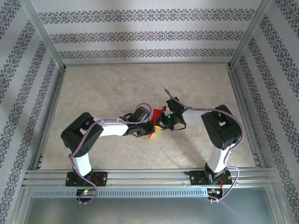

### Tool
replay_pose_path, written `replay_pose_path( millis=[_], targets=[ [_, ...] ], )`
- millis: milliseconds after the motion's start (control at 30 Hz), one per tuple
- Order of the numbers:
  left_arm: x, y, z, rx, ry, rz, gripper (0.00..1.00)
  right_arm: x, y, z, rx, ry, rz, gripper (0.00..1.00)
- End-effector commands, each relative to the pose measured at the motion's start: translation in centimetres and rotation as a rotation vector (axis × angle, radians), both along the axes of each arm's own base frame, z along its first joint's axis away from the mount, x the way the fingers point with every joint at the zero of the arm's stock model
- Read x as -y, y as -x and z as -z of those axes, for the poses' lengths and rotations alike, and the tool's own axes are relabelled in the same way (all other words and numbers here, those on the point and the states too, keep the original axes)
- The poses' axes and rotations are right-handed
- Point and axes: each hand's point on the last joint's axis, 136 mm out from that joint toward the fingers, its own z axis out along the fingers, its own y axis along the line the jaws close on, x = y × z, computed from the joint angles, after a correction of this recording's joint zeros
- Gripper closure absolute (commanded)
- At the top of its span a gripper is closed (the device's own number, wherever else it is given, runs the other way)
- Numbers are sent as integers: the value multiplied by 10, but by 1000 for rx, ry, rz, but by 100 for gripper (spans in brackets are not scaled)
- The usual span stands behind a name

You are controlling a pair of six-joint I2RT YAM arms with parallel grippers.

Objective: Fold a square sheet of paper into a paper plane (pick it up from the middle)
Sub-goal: Fold the wing for the fifth time at the center of the table.

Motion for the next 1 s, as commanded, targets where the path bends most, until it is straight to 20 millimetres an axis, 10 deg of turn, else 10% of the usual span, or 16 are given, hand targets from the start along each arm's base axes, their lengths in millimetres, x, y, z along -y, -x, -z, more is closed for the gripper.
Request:
replay_pose_path(
  millis=[0,967],
  targets=[
    [-17,7,19,-47,-69,-31,100,14,7,19,-40,64,10,92],
    [-36,33,41,-146,-134,-20,100,42,-61,9,157,151,-50,90]
  ],
)
